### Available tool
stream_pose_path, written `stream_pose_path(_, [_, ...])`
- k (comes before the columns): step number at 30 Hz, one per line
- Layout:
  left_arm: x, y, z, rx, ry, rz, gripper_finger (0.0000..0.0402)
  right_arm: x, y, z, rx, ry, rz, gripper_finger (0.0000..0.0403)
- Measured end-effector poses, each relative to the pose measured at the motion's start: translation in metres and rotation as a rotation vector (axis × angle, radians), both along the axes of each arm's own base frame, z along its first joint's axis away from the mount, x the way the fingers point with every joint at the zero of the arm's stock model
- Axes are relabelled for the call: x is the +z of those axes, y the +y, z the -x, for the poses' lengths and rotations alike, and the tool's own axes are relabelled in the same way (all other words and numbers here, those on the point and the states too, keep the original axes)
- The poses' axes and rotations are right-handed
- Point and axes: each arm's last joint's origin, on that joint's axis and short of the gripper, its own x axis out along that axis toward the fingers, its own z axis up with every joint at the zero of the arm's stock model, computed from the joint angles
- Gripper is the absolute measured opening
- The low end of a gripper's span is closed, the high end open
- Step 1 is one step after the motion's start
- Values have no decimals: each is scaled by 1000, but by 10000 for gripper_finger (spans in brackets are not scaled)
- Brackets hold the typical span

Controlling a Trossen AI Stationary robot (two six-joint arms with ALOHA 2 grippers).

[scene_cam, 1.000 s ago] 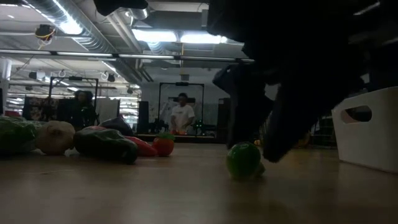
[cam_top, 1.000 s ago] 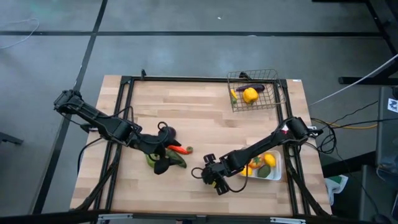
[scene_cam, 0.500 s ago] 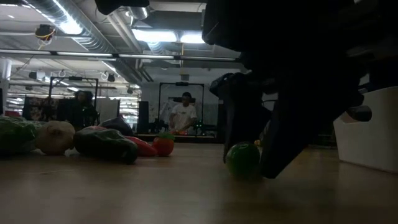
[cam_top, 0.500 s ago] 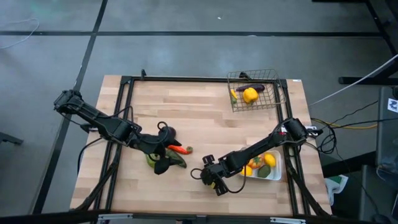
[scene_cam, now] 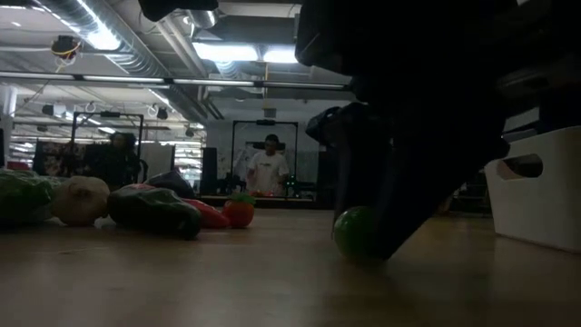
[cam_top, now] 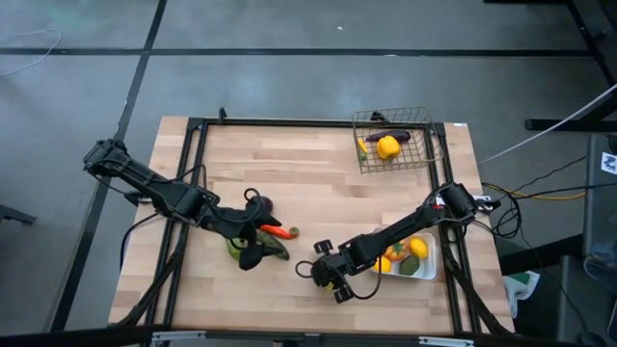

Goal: Sort produce into baskets
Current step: Put the green mushroom into the black wire basket

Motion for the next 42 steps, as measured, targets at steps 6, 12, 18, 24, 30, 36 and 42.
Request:
stream_pose_path(6, [0,0,0,0,0,0,375,8,-1,3,-2,0,5,117])
stream_pose_path(12, [0,0,0,0,5,-3,375,36,-14,11,-27,-23,70,116])
stream_pose_path(18, [0,0,0,0,4,-3,375,79,-49,21,-110,-55,136,116])
stream_pose_path(24, [0,0,0,0,4,-2,375,123,-99,41,-212,-93,279,115])
stream_pose_path(30, [0,0,0,-1,4,-4,375,157,-158,66,-372,-94,471,115])
stream_pose_path(36, [-1,0,0,0,6,-4,375,168,-222,84,-558,-18,579,115])
stream_pose_path(42, [0,0,0,9,4,10,375,161,-281,99,-723,104,585,115])
